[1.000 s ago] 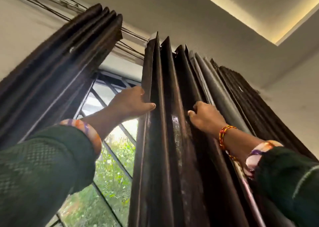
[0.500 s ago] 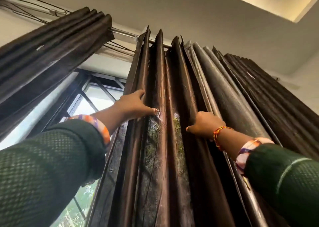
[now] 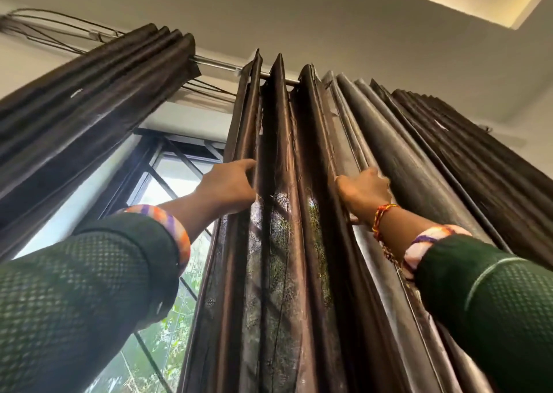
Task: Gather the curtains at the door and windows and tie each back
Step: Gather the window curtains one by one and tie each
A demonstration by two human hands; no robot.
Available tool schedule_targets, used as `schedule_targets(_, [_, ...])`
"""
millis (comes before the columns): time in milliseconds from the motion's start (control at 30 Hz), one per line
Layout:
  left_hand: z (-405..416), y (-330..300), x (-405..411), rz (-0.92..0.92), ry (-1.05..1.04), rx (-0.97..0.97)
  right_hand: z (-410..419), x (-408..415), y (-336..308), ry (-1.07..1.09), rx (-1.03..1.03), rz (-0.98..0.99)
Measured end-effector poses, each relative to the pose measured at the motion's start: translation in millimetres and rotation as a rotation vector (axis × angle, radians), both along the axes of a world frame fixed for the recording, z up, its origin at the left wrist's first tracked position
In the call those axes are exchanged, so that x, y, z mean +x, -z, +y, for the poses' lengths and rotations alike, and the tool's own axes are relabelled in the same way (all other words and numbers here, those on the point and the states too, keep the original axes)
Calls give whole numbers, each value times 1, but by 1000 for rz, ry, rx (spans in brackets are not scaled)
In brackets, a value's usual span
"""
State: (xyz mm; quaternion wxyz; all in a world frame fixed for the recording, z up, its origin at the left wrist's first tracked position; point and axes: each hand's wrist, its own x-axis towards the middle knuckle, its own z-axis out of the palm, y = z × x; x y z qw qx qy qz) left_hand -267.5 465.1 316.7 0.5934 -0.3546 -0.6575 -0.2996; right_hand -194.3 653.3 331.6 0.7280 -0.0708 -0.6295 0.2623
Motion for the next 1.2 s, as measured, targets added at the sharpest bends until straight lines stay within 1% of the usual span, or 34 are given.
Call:
schedule_targets(33, [-2, 1, 2, -8, 12, -3, 2, 0, -1, -78, -6, -49])
schedule_targets(100, [-6, 1, 4, -32, 39, -10, 0, 2, 1, -186, 4, -231])
schedule_targets(167, [-11, 2, 3, -49, 55, -5, -4, 3, 4, -147, 36, -399])
schedule_targets(233, [-19, 1, -1, -64, 91, 31, -18, 0, 6, -111, 116, -462])
schedule_targets(333, [-36, 1, -4, -44, 156, 110, -52, -10, 0, -108, 260, -416])
schedule_targets(400, [-52, 1, -5, -18, 175, 155, -80, -18, -6, -156, 337, -342])
schedule_targets(467, [-71, -1, -9, 12, 162, 177, -107, -24, -12, -229, 372, -270])
schedule_targets(533, [-89, -4, -14, 32, 117, 196, -130, -30, -20, -264, 398, -234])
schedule_targets(600, [-108, -8, -18, 43, 95, 210, -154, -38, -25, -348, 427, -195])
schedule_targets(667, [-125, -11, -22, 59, 66, 198, -174, -49, -27, -460, 435, -160])
schedule_targets(767, [-150, -20, -32, 70, 0, 148, -203, -67, -26, -595, 441, -174])
schedule_targets(833, [-159, -25, -37, 70, -29, 133, -220, -75, -26, -644, 465, -186])
schedule_targets(967, [-170, -31, -43, 120, -102, 92, -244, -83, -27, -676, 495, -187])
schedule_targets(1133, [-188, -37, -46, 150, -173, 74, -275, -102, -35, -619, 519, -119])
schedule_targets(1200, [-197, -34, -45, 153, -190, 68, -286, -105, -36, -615, 570, -156])
